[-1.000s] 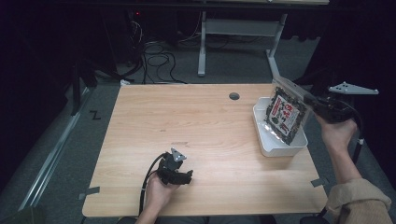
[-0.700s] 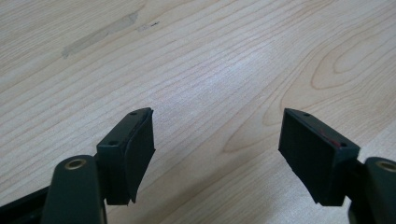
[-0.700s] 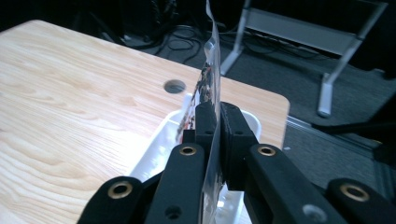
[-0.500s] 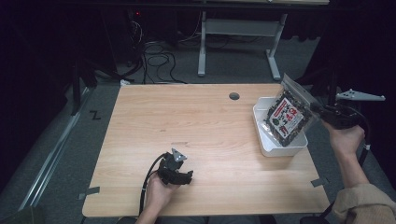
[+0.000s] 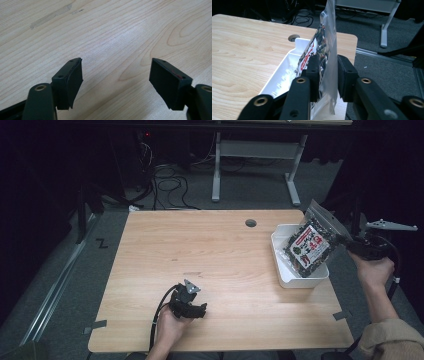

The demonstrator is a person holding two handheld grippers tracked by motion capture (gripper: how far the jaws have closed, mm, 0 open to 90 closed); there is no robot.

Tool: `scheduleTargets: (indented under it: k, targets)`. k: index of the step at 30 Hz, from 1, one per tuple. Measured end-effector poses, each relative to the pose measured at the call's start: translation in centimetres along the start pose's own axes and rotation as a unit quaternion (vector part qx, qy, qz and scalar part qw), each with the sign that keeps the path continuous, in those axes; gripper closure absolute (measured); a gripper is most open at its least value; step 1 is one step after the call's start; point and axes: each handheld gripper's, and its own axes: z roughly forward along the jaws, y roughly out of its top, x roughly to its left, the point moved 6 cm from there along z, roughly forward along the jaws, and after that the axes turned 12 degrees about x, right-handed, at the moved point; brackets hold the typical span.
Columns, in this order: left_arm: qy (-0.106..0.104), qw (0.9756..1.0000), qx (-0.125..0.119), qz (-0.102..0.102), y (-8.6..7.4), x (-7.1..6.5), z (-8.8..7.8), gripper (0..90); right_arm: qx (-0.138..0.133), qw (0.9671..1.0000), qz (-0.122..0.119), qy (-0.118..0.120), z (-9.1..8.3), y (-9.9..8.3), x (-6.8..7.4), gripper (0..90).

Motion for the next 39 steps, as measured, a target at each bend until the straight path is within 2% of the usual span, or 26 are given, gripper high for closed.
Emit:
scheduleTargets:
  k: [2,9,17,21,29,39]
  targets:
    - [0.000,1.0000,0.000,0.001,0.0,0.0,0.0,27.2,0.002,1.0000,0.002,-0.001,0.0,-0.1,-0.1,69.4]
    - [0.001,1.0000,-0.002,0.000,0.0,0.0,-0.1,27.2,-0.009,0.9998,0.017,-0.010,-0.5,-0.1,-0.5,51.1]
    - [0.001,1.0000,-0.007,0.002,0.1,-0.2,-0.3,27.1,-0.027,0.9988,-0.002,-0.042,-2.1,0.1,0.3,36.7]
    - [0.001,1.0000,-0.007,0.005,0.2,-0.3,-0.3,27.0,-0.031,0.9981,-0.018,-0.049,-2.7,0.0,1.1,35.0]
    - [-0.001,0.9998,-0.017,0.006,0.2,-0.5,-0.8,27.0,-0.053,0.9976,-0.031,-0.033,-4.2,-0.5,2.6,35.7]
    - [-0.002,0.9998,-0.020,0.007,0.1,-0.5,-0.9,27.0,-0.073,0.9957,-0.055,0.017,-5.3,-1.5,5.6,36.7]
